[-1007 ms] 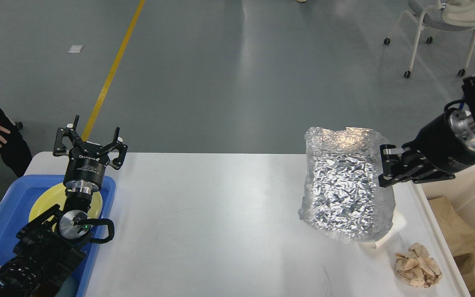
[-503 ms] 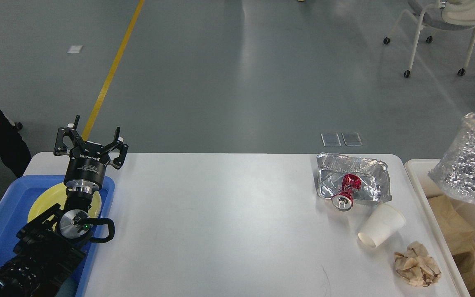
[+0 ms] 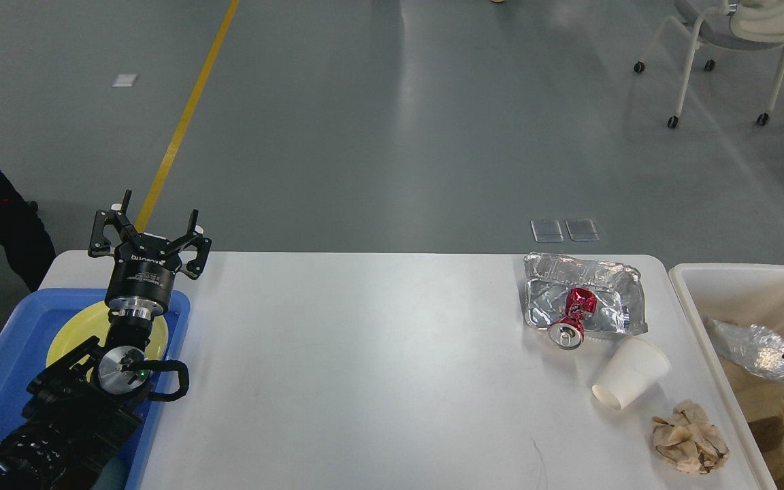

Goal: Tidy desktop
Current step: 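Withdraw the right gripper and move it over the foil tray with red can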

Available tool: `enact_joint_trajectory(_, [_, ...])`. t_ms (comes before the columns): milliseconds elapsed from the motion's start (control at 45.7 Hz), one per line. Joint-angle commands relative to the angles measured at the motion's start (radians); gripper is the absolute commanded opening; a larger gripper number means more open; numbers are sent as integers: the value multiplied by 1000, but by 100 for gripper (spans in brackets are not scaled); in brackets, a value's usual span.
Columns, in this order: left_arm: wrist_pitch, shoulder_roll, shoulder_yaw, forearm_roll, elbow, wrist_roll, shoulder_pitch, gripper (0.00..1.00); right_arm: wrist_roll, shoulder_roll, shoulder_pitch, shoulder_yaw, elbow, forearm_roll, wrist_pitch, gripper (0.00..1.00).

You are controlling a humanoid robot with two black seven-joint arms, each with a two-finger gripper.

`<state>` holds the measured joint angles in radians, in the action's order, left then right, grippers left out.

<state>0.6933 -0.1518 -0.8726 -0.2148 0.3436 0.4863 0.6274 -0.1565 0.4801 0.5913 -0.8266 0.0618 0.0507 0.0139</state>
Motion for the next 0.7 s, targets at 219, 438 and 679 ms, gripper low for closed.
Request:
enact_joint_trajectory(219, [0,0,3,0,0,0,0,97,0,0,177,0,0,-2,26,100])
enact_joint_trajectory(438, [0,1,3,0,0,0,2,97,-5,3,519,-61,108,-22,231,100])
enact_joint_trajectory(679, [0,1,3,0,0,0,2,97,-9,64,1171,-261,780,-22,617,100])
